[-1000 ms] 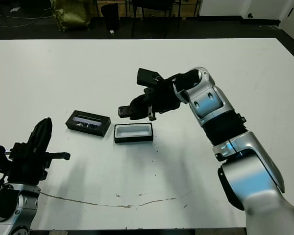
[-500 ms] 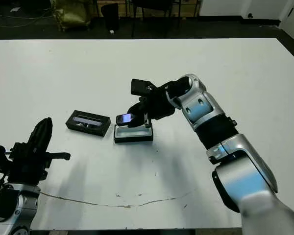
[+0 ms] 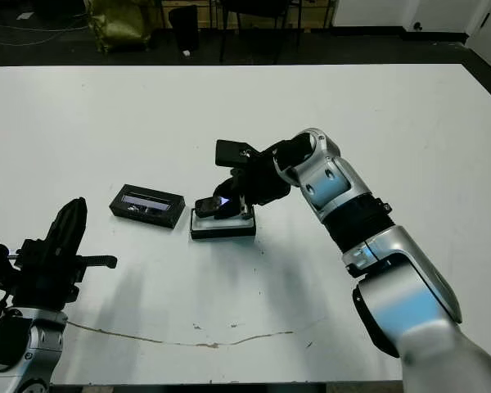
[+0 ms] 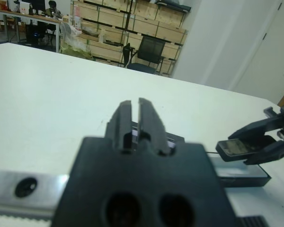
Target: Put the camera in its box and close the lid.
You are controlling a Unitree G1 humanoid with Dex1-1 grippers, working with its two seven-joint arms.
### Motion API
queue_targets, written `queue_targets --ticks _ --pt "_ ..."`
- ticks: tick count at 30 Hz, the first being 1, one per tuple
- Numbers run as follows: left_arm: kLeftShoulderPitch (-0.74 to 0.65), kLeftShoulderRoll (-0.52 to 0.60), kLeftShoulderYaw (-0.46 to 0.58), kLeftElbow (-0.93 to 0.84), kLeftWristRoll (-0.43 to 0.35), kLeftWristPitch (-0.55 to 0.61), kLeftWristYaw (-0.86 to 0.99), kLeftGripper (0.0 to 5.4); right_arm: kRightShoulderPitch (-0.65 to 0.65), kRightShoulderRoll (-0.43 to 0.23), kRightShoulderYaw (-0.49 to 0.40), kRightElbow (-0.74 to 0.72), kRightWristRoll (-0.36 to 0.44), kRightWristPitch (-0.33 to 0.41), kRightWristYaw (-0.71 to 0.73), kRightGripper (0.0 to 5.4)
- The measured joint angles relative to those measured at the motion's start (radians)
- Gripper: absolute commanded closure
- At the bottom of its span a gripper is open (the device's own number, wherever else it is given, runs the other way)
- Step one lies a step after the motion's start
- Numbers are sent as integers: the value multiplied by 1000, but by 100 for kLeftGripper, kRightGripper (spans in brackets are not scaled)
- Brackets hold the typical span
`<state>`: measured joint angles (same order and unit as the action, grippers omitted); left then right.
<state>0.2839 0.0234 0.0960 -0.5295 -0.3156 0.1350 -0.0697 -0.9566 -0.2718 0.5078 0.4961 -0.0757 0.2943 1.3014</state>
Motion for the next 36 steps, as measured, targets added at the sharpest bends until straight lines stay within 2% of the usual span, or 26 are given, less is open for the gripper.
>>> queue_targets --ticks 8,36 --pt "19 0 -2 -1 2 -1 0 540 17 3 8 0 -9 -23 2 465" --pt "43 0 -11 -3 9 -35 -7 540 23 9 19 4 -27 -16 -10 466"
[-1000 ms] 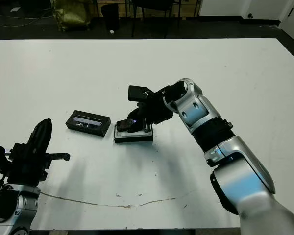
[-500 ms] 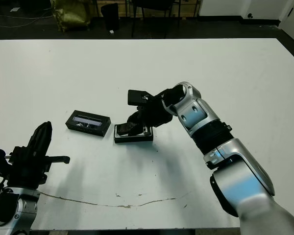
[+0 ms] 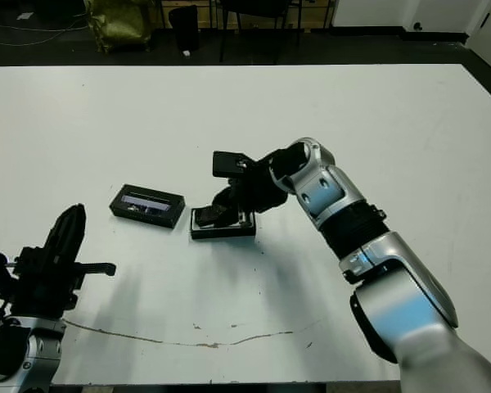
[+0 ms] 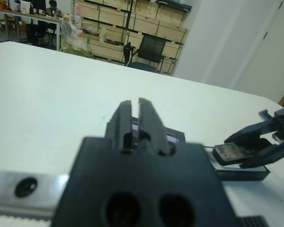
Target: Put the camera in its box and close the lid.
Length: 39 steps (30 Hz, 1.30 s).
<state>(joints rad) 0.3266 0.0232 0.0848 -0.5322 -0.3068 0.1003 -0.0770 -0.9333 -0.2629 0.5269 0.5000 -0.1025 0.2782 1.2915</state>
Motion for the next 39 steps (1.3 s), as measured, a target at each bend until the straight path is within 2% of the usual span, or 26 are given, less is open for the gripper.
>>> queue_targets --ticks 29,38,39 --pt "11 -9 -1 -5 8 7 6 540 -1 20 2 24 -11 2 1 466" --pt "15 -10 -1 -7 6 7 6 540 -5 19 32 -13 -50 21 -2 466" --pt "15 -10 -1 -7 6 7 6 540 -5 18 36 -17 -53 19 -2 448"
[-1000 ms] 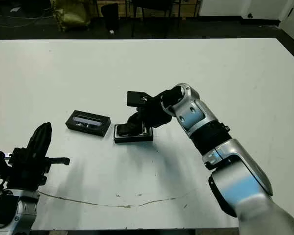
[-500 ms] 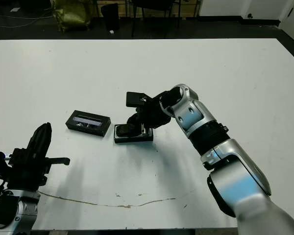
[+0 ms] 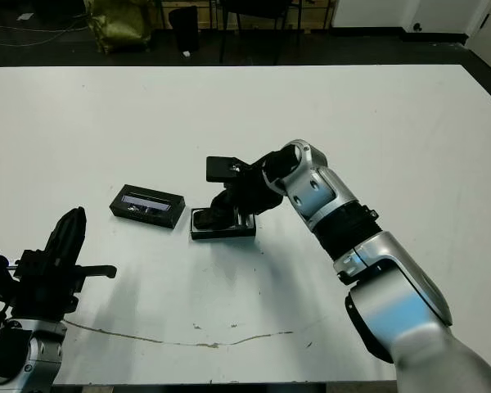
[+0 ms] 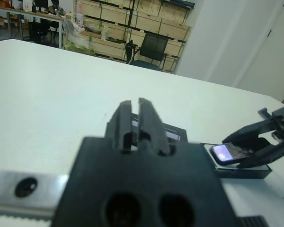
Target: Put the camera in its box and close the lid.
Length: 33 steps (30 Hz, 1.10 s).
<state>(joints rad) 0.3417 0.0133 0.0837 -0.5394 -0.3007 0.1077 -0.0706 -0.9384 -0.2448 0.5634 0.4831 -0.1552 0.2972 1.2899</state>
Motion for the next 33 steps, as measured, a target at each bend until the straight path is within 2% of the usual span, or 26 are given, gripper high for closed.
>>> queue_targets --ticks 3,17,20,28,33 --pt "1 0 0 0 0 1 1 540 -1 -5 20 -7 -21 -45 6 386" --pt "-2 -1 -2 -1 2 3 1 540 -3 -1 38 13 -19 -76 66 81" --pt "-4 -1 -2 -1 1 3 1 540 -3 0 38 17 -25 -61 65 15" --pt "-14 -1 -2 0 6 2 0 540 -3 -3 19 15 -33 -100 34 3" --pt "-26 0 -2 0 9 2 0 540 -3 -3 -33 11 3 -101 29 3"
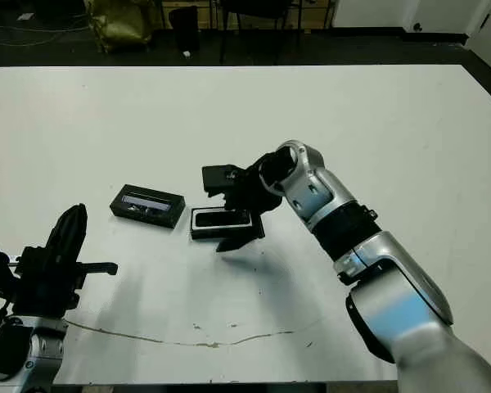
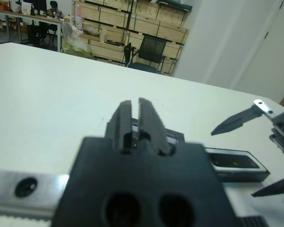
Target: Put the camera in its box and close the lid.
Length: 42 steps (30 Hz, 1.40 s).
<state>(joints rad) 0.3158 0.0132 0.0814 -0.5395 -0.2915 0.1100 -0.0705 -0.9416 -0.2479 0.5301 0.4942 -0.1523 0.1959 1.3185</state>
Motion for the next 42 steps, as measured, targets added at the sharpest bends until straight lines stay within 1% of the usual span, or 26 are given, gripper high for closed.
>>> queue_targets --ticks 2,7,12,14,17,19,21,23,25,27,29,31,35,36,37,39,42 --pt "-1 0 0 0 0 0 0 540 0 0 -32 -12 31 12 0 3" --pt "-2 0 -1 0 -1 0 0 540 -2 -4 -124 -106 127 103 1 3" --pt "-3 -1 1 1 -4 0 1 540 33 -47 -247 -238 243 176 -36 3" --pt "-2 -2 4 2 -6 1 0 540 87 -66 -312 -296 293 208 -81 3" --pt "0 -2 6 3 -10 0 0 540 200 -87 -407 -384 353 277 -185 3" --pt "3 -4 6 4 -19 -1 -2 540 296 -84 -486 -446 397 292 -283 22" --pt "8 -6 7 6 -22 -5 -5 540 403 -52 -573 -509 459 311 -397 60" --pt "9 -6 7 10 -22 -12 -13 540 517 -4 -648 -587 547 367 -491 106" --pt "7 -6 10 13 -23 -17 -19 540 621 28 -693 -671 627 404 -553 151" --pt "7 -5 15 14 -25 -16 -20 540 718 45 -721 -764 671 403 -605 196" --pt "4 -5 16 13 -26 -11 -18 540 805 56 -744 -836 691 389 -661 241" --pt "0 -5 18 14 -26 -10 -18 540 878 71 -764 -876 706 374 -712 286" --pt "-7 0 26 18 -23 -14 -20 540 1024 130 -782 -983 706 379 -900 380" --pt "-11 5 30 18 -23 -12 -20 540 1053 135 -780 -998 705 376 -924 399" --pt "-16 13 35 18 -22 -8 -20 540 1078 136 -777 -1003 699 363 -933 428" --pt "-28 30 49 17 -17 -7 -20 540 1113 137 -767 -1003 690 330 -935 468" --pt "-51 51 61 13 3 -6 -19 540 1127 136 -751 -1010 689 311 -953 538"
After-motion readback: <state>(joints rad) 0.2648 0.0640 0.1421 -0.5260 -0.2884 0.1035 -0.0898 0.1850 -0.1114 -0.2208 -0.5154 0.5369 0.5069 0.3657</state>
